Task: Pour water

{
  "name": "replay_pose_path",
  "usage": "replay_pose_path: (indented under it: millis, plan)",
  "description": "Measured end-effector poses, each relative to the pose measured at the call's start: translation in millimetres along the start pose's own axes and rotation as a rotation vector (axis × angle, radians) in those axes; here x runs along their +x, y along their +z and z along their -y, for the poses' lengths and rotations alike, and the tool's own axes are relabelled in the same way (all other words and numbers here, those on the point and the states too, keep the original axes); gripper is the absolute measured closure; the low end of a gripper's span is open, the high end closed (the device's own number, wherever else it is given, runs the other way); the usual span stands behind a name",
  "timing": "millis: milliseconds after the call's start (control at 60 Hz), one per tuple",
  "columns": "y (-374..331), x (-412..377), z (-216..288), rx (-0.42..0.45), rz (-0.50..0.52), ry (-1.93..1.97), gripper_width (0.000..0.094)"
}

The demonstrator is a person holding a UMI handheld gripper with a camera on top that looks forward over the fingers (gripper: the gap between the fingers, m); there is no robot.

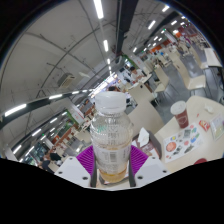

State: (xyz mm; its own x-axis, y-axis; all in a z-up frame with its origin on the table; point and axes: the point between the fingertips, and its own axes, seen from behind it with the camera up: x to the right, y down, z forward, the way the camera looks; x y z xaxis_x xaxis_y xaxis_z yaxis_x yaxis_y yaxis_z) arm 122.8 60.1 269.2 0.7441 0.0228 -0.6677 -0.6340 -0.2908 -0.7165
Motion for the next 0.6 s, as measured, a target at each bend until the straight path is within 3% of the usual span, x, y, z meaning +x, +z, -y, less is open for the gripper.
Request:
replay_pose_path:
  millis: [117, 233, 417, 600]
  plan:
    - [-27, 27, 46, 0.08, -0.083, -0.236, 0.0505]
    - [-50, 86, 66, 0.104, -0.195, -0.425, 0.0507]
    - [-66, 184, 35, 0.015, -0.329, -0.603, 0.0508]
    - [-63, 248, -15, -0.076, -0.362, -0.607, 0.0505]
